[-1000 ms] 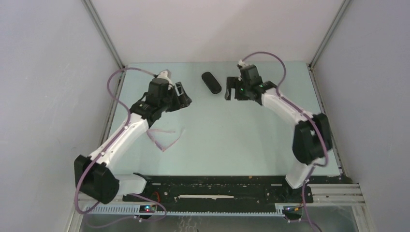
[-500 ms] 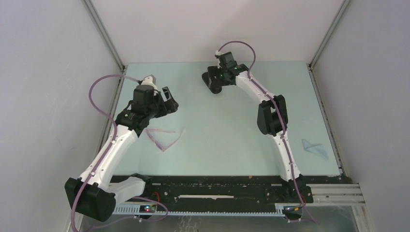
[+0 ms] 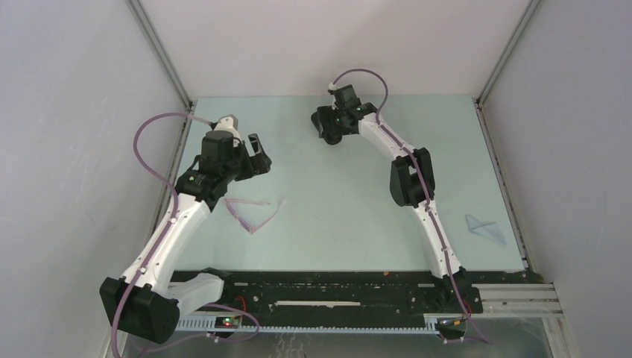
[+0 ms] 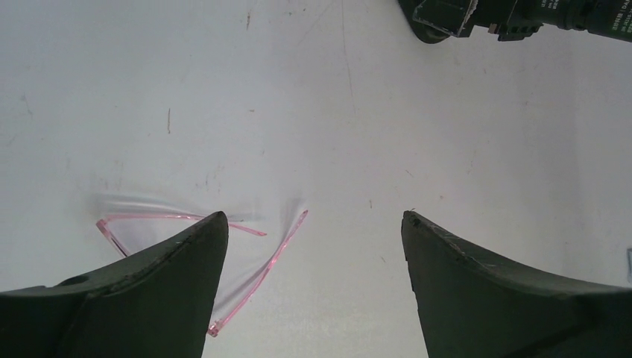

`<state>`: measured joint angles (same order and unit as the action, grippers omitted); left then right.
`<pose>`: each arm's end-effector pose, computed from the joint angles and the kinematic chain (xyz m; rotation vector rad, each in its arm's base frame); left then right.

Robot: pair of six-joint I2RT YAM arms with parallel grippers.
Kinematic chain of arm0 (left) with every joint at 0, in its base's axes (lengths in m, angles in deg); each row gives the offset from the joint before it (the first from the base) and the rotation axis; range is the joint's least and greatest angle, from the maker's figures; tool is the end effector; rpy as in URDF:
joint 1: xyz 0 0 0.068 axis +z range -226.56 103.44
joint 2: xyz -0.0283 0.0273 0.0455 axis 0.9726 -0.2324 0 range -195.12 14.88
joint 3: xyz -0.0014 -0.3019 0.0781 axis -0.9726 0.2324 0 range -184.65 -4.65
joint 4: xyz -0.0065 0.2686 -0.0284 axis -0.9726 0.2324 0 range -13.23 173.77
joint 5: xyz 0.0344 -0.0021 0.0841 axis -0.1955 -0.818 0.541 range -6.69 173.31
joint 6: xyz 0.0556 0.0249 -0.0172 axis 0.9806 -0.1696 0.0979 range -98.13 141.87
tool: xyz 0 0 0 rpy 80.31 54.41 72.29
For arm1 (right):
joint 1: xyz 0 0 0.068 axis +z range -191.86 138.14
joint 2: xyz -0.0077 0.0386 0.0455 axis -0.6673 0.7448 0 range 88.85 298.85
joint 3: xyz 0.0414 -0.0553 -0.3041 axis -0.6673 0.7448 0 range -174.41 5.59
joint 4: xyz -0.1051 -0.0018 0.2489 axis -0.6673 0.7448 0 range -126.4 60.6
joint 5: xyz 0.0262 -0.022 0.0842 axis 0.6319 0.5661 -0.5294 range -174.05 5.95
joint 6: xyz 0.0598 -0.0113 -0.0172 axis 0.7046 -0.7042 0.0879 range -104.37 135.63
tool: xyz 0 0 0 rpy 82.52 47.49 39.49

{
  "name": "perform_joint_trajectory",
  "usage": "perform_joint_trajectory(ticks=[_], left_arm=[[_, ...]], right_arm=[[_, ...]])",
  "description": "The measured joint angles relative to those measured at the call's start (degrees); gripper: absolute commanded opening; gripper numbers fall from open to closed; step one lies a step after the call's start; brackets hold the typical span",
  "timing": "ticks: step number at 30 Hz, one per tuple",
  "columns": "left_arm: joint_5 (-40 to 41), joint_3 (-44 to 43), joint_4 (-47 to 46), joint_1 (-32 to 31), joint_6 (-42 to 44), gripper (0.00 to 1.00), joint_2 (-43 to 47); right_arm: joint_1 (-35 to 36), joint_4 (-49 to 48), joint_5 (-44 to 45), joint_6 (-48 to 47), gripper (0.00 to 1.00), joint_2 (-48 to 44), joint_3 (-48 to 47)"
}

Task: Organize the sunglasses
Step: Move the sunglasses case to the center of the board.

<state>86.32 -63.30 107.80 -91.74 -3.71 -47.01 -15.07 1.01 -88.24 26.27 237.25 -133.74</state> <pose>0.2276 -0.0593 0.3584 -0.2287 2.1772 -0.3491 0.5554 0.2843 0.2032 -0.3743 2.3869 0.3931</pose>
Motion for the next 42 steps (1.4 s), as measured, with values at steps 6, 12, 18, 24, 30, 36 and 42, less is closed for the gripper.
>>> perform_joint_trajectory(ticks=[6, 12, 18, 24, 30, 36, 42], left_arm=[[1.53, 0.00, 0.04, 0.04, 2.16, 0.91, -0.26], [2.60, -0.02, 0.81, 0.52, 3.23, 0.91, -1.60], [2.86, -0.02, 1.51, 0.87, 3.52, 0.91, -1.68], [2.73, 0.00, 1.73, 0.90, 3.08, 0.91, -0.20], [1.66, 2.03, 1.18, 0.92, 1.62, 0.91, 5.03], [1.38, 5.60, 1.31, 0.92, 1.40, 0.92, 8.79], [1.22, 9.46, 0.59, 0.92, 0.96, 0.92, 9.86]], right_arm=[[0.15, -0.22, 0.07, 0.00, 0.97, 2.38, -1.05], [0.66, -0.37, 1.92, -0.02, 0.79, 3.34, -1.86], [0.72, -0.55, 2.01, 0.28, 0.67, 3.15, -1.36], [0.70, -4.31, 0.76, 1.86, 0.54, -5.60, 13.77], [0.81, -9.01, 0.59, 3.32, 0.50, -18.93, 35.08], [1.97, -12.66, 0.04, 7.52, 0.51, -37.33, 60.89], [7.10, -14.62, 0.66, 13.33, 0.54, -56.72, 84.76]])
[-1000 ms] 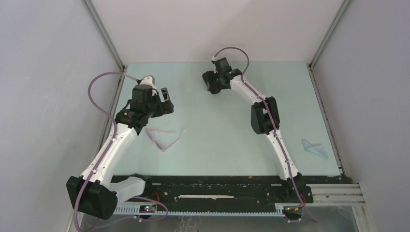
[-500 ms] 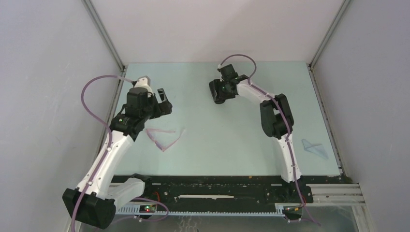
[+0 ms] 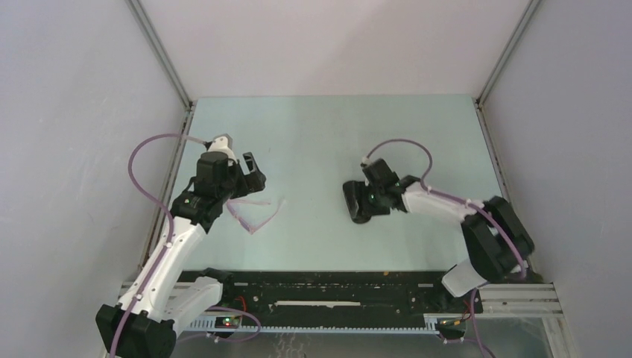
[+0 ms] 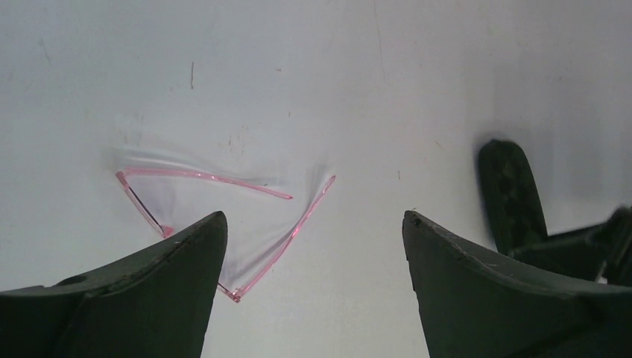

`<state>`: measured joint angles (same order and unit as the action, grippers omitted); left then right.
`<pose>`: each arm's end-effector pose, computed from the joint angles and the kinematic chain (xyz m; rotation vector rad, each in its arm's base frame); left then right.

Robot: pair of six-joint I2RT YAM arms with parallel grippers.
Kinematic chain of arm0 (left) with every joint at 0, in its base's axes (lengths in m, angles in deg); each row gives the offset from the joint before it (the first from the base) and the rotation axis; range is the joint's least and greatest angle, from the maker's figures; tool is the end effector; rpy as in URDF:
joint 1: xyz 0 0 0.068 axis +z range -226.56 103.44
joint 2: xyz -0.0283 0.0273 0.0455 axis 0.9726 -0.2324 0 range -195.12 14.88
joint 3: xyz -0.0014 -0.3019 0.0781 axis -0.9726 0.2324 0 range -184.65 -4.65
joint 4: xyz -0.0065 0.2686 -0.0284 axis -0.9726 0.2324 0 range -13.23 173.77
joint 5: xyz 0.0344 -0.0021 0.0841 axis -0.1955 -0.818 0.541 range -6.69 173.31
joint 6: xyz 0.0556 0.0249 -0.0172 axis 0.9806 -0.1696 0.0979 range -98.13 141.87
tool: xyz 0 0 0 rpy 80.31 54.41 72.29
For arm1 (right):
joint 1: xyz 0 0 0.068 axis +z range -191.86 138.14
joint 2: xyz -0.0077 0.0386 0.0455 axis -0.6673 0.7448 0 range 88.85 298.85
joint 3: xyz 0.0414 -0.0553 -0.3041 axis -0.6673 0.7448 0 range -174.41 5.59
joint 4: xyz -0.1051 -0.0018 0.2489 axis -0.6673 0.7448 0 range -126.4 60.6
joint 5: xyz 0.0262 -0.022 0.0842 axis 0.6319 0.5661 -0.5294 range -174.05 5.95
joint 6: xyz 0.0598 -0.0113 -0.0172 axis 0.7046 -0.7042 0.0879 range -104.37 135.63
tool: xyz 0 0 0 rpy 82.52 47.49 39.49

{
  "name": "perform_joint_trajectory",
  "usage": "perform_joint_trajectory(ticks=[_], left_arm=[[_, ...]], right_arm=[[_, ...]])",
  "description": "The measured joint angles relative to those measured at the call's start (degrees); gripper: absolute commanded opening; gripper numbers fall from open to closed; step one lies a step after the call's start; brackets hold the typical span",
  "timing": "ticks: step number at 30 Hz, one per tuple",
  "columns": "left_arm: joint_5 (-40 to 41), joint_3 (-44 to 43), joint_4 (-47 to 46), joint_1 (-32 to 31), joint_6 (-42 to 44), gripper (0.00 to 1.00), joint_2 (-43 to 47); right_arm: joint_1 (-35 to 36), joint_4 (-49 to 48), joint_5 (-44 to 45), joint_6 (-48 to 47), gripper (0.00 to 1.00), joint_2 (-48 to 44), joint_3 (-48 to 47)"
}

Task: Organize the sunglasses
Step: Move the sunglasses case to the center of the board.

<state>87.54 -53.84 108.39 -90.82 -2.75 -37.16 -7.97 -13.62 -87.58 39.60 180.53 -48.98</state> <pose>0.1857 -0.0437 0.3313 -0.2398 2.1737 -0.3070 0.2717 0.1861 0.2060 -0.2538 2.6678 0.4209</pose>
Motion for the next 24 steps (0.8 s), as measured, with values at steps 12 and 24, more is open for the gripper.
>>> perform_joint_trajectory(ticks=[12, 24], left_arm=[[-1.38, 3.15, -1.03, 0.02, -2.51, 1.00, 1.16], [0.39, 3.45, -1.03, 0.04, -5.86, 1.00, 2.43]], right_arm=[[5.64, 2.12, 0.90, 6.43, 0.95, -19.10, 13.03], [4.76, 2.58, -0.24, 6.12, 0.97, -17.73, 12.81]])
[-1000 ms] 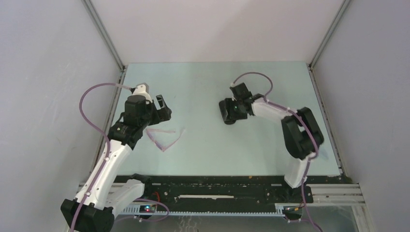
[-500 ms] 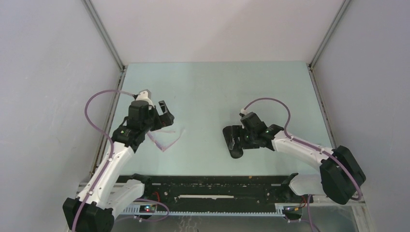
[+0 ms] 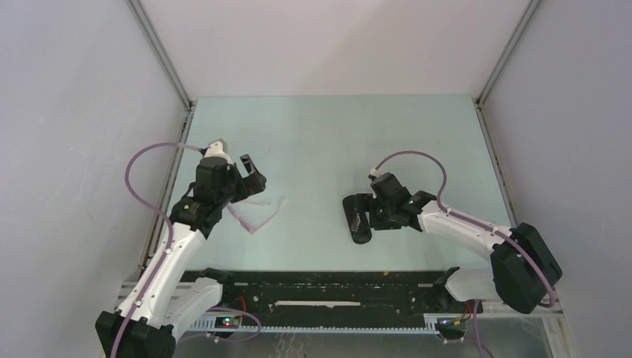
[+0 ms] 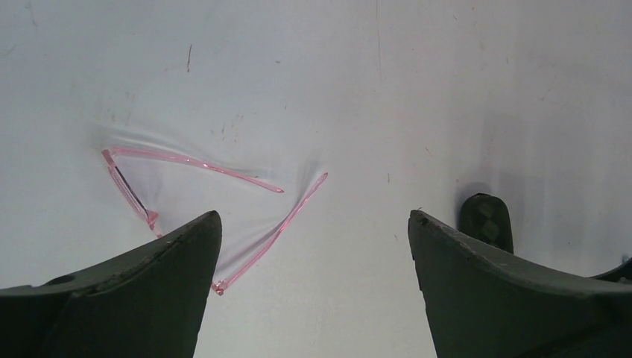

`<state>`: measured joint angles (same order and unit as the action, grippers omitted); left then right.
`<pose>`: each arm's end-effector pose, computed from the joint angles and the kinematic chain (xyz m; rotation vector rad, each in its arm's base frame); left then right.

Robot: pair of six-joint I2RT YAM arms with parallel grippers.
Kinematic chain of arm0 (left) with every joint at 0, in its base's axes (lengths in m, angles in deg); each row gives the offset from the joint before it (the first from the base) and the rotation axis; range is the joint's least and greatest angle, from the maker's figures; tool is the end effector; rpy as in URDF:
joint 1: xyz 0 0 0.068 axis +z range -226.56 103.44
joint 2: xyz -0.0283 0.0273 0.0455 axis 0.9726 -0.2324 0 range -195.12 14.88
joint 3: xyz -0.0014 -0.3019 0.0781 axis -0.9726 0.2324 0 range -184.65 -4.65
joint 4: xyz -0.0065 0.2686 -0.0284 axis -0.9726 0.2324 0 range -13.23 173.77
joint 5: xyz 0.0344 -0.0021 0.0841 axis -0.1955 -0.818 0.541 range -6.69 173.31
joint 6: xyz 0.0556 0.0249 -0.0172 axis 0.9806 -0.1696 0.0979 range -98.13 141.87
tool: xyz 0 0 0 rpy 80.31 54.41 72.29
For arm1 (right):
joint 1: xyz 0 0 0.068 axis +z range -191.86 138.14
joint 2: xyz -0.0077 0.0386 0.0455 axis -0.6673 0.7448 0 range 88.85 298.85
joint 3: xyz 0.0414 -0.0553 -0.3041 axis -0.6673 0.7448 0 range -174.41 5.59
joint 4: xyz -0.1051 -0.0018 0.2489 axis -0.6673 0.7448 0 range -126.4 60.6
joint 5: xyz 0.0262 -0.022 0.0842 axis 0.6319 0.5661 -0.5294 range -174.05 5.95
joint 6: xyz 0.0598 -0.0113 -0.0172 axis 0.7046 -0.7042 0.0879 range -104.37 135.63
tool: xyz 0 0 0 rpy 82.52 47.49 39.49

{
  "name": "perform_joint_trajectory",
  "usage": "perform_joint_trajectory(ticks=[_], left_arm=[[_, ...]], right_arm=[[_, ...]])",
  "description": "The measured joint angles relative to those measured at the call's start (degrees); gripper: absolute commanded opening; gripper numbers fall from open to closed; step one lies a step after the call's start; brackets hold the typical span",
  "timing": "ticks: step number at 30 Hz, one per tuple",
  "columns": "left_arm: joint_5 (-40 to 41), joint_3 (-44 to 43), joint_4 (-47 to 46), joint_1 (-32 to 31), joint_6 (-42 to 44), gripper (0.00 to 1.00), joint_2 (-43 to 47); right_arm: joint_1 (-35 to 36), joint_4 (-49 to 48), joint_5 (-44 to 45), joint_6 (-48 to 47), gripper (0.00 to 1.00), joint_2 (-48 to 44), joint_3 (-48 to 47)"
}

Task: Organize the sunglasses
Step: Move the sunglasses case to the center of the board, then pick up the sunglasses case at the center of the board.

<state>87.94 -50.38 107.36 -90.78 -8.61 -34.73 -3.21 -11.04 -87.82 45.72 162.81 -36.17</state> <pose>0.1769 -0.0410 0.3186 -0.3562 2.1633 -0.3569 0.1923 0.1578 0.2177 -0.2243 2.6554 0.5099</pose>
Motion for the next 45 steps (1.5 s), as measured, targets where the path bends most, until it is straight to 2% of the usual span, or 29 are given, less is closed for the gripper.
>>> perform_joint_trajectory(ticks=[6, 9, 11, 14, 16, 19, 24, 28, 32, 35, 45], left_arm=[[0.94, 0.07, 0.00, 0.00, -1.18, 1.00, 0.00], [0.59, 0.07, 0.07, 0.00, -1.09, 1.00, -0.26], [-0.15, 0.04, 0.37, 0.00, -1.03, 1.00, -1.18], [-0.74, 0.07, 1.07, 0.00, -0.96, 1.00, -2.71], [-0.96, 0.04, 1.57, 0.00, -0.85, 1.00, -3.13], [-2.08, -0.02, 1.86, 0.00, -0.26, 1.00, -3.61], [-3.21, -0.09, 2.45, 0.00, 0.61, 1.00, -6.67], [-3.48, -0.09, 3.13, 0.00, 0.94, 1.00, -7.63], [-3.54, -0.09, 3.17, 0.00, 0.96, 1.00, -7.63], [-3.56, -0.09, 3.21, 0.00, 0.94, 1.00, -7.63], [-3.39, -0.09, 3.21, 0.00, 0.39, 1.00, -7.58]], right_arm=[[0.50, -0.68, -0.81, -0.33, 0.95, 5.66, -0.87], [0.81, -1.40, -0.79, -0.33, 0.78, 8.52, -1.29], [0.87, -1.99, -0.94, -0.57, 0.62, 9.73, -1.31], [0.94, -2.12, -1.03, -0.96, 0.55, 10.86, -2.16], [1.16, -2.08, -0.83, -1.14, 0.54, 11.34, -3.10], [1.99, -2.08, -0.02, -1.09, 0.55, 11.91, -4.63], [5.60, -2.01, 1.90, 0.13, 0.63, 15.17, -8.41], [8.90, -2.49, 2.25, 1.09, 0.72, 18.14, -11.39], [9.77, -3.50, 2.16, 1.99, 0.85, 19.71, -12.66], [9.79, -3.56, 2.29, 1.99, 0.92, 20.26, -13.16], [11.58, -2.47, 6.23, -3.58, 0.91, 22.49, -16.48]])
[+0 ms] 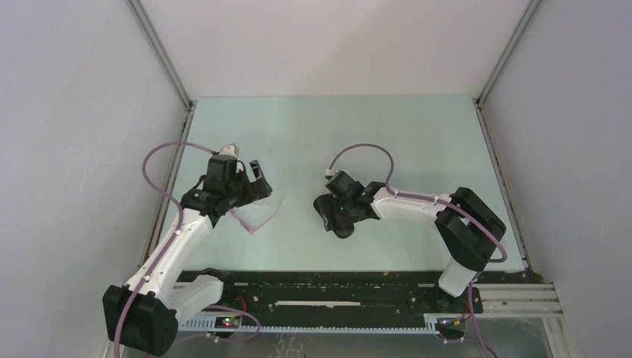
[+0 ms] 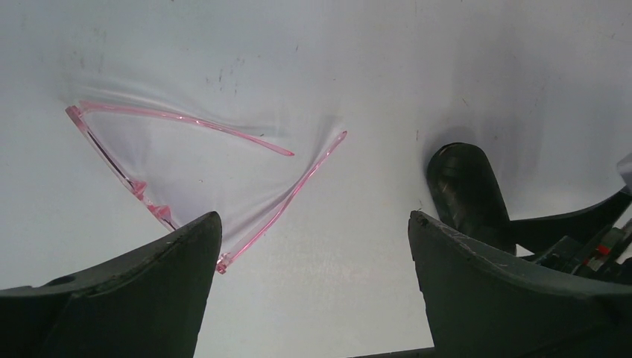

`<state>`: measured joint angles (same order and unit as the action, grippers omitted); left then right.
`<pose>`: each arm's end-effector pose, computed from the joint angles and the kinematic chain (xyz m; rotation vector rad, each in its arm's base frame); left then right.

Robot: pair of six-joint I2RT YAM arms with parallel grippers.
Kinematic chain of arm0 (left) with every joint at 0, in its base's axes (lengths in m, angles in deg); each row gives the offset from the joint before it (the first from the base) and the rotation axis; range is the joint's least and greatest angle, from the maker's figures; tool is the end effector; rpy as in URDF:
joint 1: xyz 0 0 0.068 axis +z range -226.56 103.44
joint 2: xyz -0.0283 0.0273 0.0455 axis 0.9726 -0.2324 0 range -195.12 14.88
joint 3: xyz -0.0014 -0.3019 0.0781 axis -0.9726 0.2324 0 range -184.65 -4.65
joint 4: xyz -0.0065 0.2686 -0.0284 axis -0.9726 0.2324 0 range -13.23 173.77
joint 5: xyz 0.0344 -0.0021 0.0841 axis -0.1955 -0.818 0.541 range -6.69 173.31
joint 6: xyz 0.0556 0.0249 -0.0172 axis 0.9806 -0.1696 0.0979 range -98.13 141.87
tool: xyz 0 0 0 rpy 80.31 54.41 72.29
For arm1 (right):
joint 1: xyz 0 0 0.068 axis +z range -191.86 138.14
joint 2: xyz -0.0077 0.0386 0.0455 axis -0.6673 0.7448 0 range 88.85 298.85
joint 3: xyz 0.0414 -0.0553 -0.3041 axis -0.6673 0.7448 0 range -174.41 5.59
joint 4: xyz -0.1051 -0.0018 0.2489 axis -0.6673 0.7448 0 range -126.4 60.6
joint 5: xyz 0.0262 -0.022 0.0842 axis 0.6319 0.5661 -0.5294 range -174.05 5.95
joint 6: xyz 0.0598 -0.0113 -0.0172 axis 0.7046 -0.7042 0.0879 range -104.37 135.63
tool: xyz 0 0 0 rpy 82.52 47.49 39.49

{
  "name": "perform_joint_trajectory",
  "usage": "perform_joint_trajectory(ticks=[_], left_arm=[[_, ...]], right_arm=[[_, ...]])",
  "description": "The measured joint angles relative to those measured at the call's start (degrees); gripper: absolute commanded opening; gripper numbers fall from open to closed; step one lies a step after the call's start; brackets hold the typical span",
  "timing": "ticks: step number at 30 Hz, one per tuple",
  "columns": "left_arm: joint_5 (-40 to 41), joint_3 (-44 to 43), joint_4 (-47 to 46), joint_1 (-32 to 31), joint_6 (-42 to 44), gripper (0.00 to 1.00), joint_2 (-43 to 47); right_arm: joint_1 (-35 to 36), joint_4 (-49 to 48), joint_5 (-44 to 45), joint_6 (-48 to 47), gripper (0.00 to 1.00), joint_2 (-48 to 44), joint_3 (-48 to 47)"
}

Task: Organize the sunglasses
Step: Pick up the sunglasses case at the center of the board.

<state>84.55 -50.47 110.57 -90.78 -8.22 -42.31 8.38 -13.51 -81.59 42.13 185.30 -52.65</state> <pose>0.1967 -0.0489 0.2909 -0.3400 2.3621 -0.3473 0.2257 0.2679 0.1983 -0.5396 2.6395 0.3855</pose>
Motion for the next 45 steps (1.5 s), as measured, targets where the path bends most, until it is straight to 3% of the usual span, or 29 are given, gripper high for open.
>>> perform_joint_trajectory(ticks=[10, 17, 22, 25, 29, 34, 36, 45], left_arm=[[-0.02, 0.00, -0.17, 0.00, -0.98, 1.00, 0.59], [0.04, 0.00, -0.28, 0.00, -1.14, 1.00, 0.57], [0.68, 0.02, -1.75, 0.00, -2.99, 1.00, 0.61], [-0.26, 0.02, -3.54, 0.00, -3.19, 1.00, 1.01], [-5.14, 2.95, -11.98, 0.02, -5.68, 1.00, 5.03], [-16.57, 7.58, -23.82, 0.04, -11.06, 1.00, 9.14], [-21.77, 7.48, -28.68, 0.04, -12.48, 1.00, 6.58], [-32.35, 7.63, -45.99, -0.61, -22.69, 1.00, -3.82]], right_arm=[[2.78, 0.63, 3.02, -7.58, 0.81, 4.55, -2.99], [3.52, 1.09, 6.21, -11.28, 0.43, 5.07, -3.82], [2.67, 1.20, 5.11, -11.23, 0.36, 4.61, -3.72], [0.04, -0.61, -1.29, -10.43, 0.32, 0.63, -1.05], [-8.79, -6.29, -15.32, -6.12, 0.33, -8.72, 4.46], [-20.83, -21.49, -32.02, 5.55, 0.33, -16.39, 11.19], [-24.06, -31.67, -39.98, 13.22, 0.33, -17.07, 14.71], [-28.87, -56.02, -53.31, 33.68, 0.33, -13.29, 20.39]])
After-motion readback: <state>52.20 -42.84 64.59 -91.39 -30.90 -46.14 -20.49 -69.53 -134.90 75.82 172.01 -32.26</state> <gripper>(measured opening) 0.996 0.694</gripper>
